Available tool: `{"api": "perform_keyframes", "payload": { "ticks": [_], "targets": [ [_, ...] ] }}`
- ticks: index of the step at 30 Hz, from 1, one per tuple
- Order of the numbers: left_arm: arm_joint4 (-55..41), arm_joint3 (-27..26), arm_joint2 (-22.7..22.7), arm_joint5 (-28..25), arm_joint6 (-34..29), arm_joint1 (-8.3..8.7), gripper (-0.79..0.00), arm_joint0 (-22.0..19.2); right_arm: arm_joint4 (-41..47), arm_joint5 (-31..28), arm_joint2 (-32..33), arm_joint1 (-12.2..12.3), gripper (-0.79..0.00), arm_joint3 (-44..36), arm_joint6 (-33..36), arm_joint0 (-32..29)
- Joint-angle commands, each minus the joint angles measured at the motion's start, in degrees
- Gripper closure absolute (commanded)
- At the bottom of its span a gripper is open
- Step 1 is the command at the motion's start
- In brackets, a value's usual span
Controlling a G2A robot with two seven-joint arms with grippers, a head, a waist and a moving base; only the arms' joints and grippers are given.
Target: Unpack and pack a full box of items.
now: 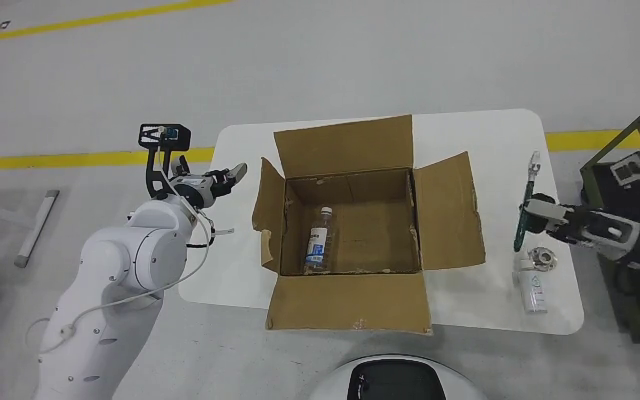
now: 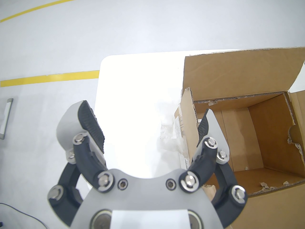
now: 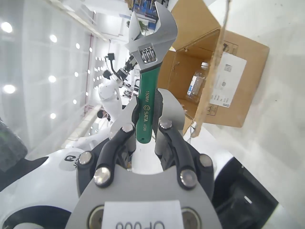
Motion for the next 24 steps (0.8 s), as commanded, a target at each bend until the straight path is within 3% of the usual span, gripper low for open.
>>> {"api": "perform_keyframes", "payload": {
  "ticks": [1, 5, 10, 16, 24],
  "targets": [
    [0.0, 0.0, 0.0, 0.0, 0.0, 0.0, -0.785, 0.0, -6.02, 2.52, -4.28, 0.51, 0.0, -2.7, -0.16, 2.03],
    [0.0, 0.0, 0.0, 0.0, 0.0, 0.0, -0.785, 0.0, -16.77, 6.71, -15.77, 1.27, 0.0, -4.51, 1.01, 7.32],
    [0.0, 0.0, 0.0, 0.0, 0.0, 0.0, -0.785, 0.0, -25.64, 10.6, -30.39, 1.14, 0.0, 0.49, -1.62, 15.6],
    [0.0, 0.0, 0.0, 0.0, 0.0, 0.0, -0.785, 0.0, -32.08, 14.91, -42.59, 0.29, 0.0, 6.09, -6.12, 22.33],
    [0.0, 0.0, 0.0, 0.0, 0.0, 0.0, -0.785, 0.0, -32.37, 15.4, -43.54, 0.19, 0.0, 6.93, -6.27, 22.96]
  ]
}}
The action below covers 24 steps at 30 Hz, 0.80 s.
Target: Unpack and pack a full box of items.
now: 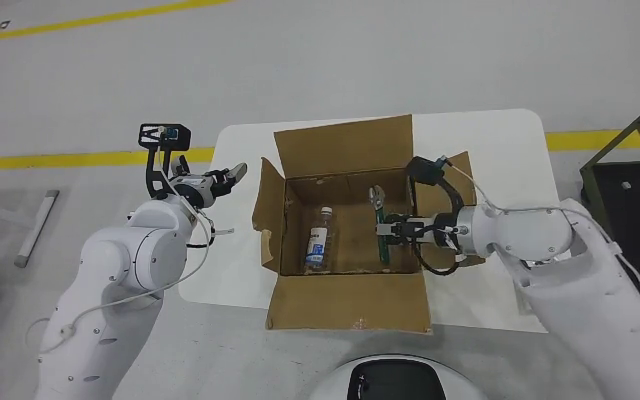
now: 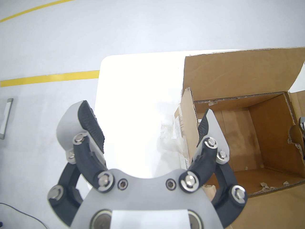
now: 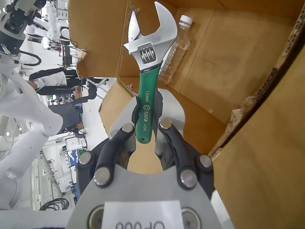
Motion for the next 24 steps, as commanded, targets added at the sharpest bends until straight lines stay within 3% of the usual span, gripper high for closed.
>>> {"api": "perform_keyframes", "payload": {
  "ticks": [1, 6, 11, 17, 24],
  "targets": [
    [0.0, 0.0, 0.0, 0.0, 0.0, 0.0, -0.785, 0.0, 0.0, 0.0, -0.01, 0.0, 0.0, 0.0, 0.0, 0.01],
    [0.0, 0.0, 0.0, 0.0, 0.0, 0.0, -0.785, 0.0, 0.0, 0.0, -0.01, 0.0, 0.0, 0.0, 0.0, 0.01],
    [0.0, 0.0, 0.0, 0.0, 0.0, 0.0, -0.785, 0.0, -0.42, 1.05, -0.59, -0.01, 0.0, 0.2, -4.89, -1.79],
    [0.0, 0.0, 0.0, 0.0, 0.0, 0.0, -0.785, 0.0, 0.87, 6.67, -6.33, -1.32, 0.0, 5.33, -11.43, 1.24],
    [0.0, 0.0, 0.0, 0.0, 0.0, 0.0, -0.785, 0.0, -1.92, 14.62, -18.27, -4.07, 0.0, 14.2, -15.25, 9.86]
  ]
}}
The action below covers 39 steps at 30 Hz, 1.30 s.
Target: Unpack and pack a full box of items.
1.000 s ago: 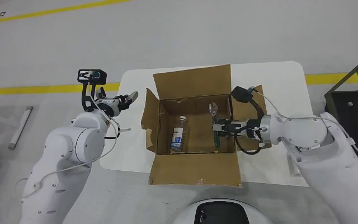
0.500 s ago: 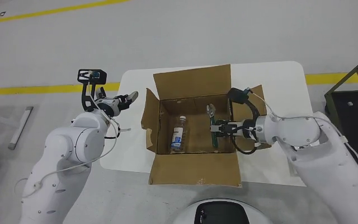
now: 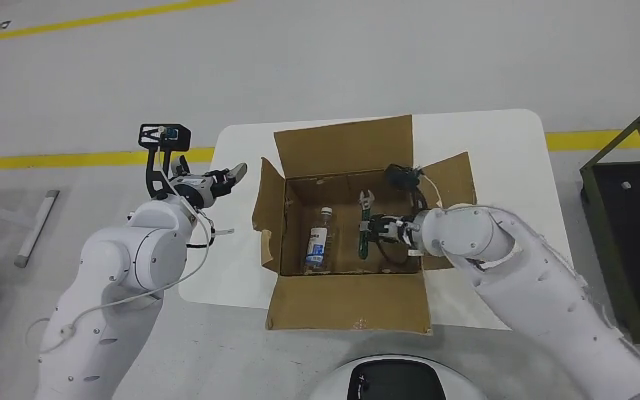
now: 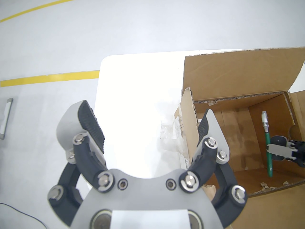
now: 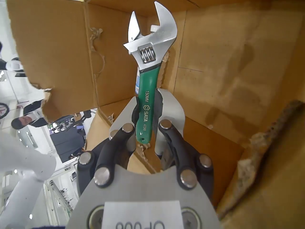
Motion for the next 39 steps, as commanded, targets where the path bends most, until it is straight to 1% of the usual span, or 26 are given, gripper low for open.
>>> {"api": "perform_keyframes", "payload": {
  "ticks": [1, 6, 12, 16, 21, 24, 29, 33, 38, 39],
  "targets": [
    [0.0, 0.0, 0.0, 0.0, 0.0, 0.0, -0.785, 0.0, -0.88, 2.3, -3.95, -0.96, 0.0, 2.81, -0.56, 2.87],
    [0.0, 0.0, 0.0, 0.0, 0.0, 0.0, -0.785, 0.0, -2.09, 6.89, -10.89, -3.39, 0.0, 8.65, -2.23, 8.13],
    [0.0, 0.0, 0.0, 0.0, 0.0, 0.0, -0.785, 0.0, -1.61, 10.67, -15.5, -5.84, 0.0, 13.89, -3.75, 11.88],
    [0.0, 0.0, 0.0, 0.0, 0.0, 0.0, -0.785, 0.0, -0.85, 10.87, -17.11, -7.02, 0.0, 16.01, -4.06, 13.42],
    [0.0, 0.0, 0.0, 0.0, 0.0, 0.0, -0.785, 0.0, -0.54, 10.86, -17.86, -7.89, 0.0, 17.86, -4.48, 14.37],
    [0.0, 0.0, 0.0, 0.0, 0.0, 0.0, -0.785, 0.0, -0.5, 10.62, -18.3, -8.3, -0.117, 18.74, -4.34, 14.71],
    [0.0, 0.0, 0.0, 0.0, 0.0, 0.0, -0.785, 0.0, -0.27, 10.25, -18.62, -8.88, -0.126, 19.64, -4.22, 15.06],
    [0.0, 0.0, 0.0, 0.0, 0.0, 0.0, -0.785, 0.0, -0.26, 10.08, -18.62, -9.2, -0.16, 19.93, -4.13, 15.2],
    [0.0, 0.0, 0.0, 0.0, 0.0, 0.0, -0.785, 0.0, -0.32, 9.65, -18.31, -9.43, -0.252, 20.14, -4.01, 15.09],
    [0.0, 0.0, 0.0, 0.0, 0.0, 0.0, -0.785, 0.0, -0.38, 9.61, -18.22, -9.45, -0.259, 20.08, -3.98, 15.04]
  ]
}}
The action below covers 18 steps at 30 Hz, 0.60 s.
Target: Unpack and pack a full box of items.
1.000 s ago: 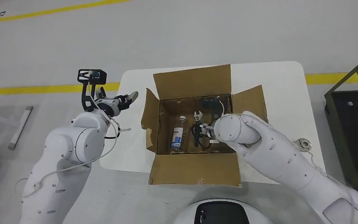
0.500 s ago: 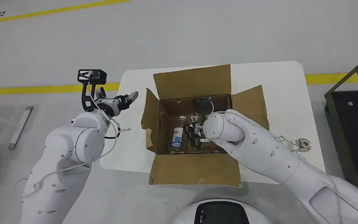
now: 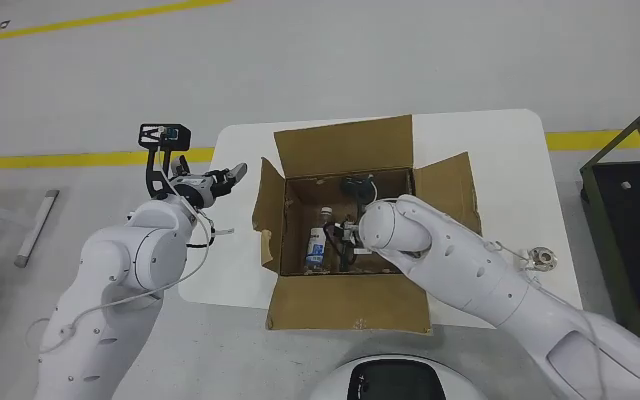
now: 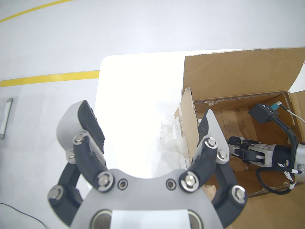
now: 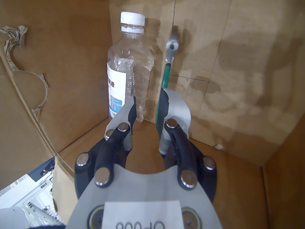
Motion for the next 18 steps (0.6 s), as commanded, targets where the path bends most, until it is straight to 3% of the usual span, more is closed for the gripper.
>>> {"api": "perform_keyframes", "payload": {
  "ticks": [1, 7, 9, 13, 18],
  "targets": [
    [0.0, 0.0, 0.0, 0.0, 0.0, 0.0, -0.785, 0.0, -0.06, -0.11, 0.19, -0.03, -0.252, -0.15, 0.14, -0.14],
    [0.0, 0.0, 0.0, 0.0, 0.0, 0.0, -0.785, 0.0, -0.74, -0.4, 3.66, 1.05, -0.129, -4.49, 1.47, -1.08],
    [0.0, 0.0, 0.0, 0.0, 0.0, 0.0, -0.785, 0.0, -2.32, -0.06, 6.04, 2.16, -0.003, -8.05, 2.63, -2.2],
    [0.0, 0.0, 0.0, 0.0, 0.0, 0.0, -0.785, 0.0, -4.44, -1.07, 13.78, 5.12, 0.0, -17.52, 6.31, -6.88],
    [0.0, 0.0, 0.0, 0.0, 0.0, 0.0, -0.785, 0.0, -3.02, -7.02, 31.9, 9.28, 0.0, -32.24, 10.27, -18.27]
  ]
}}
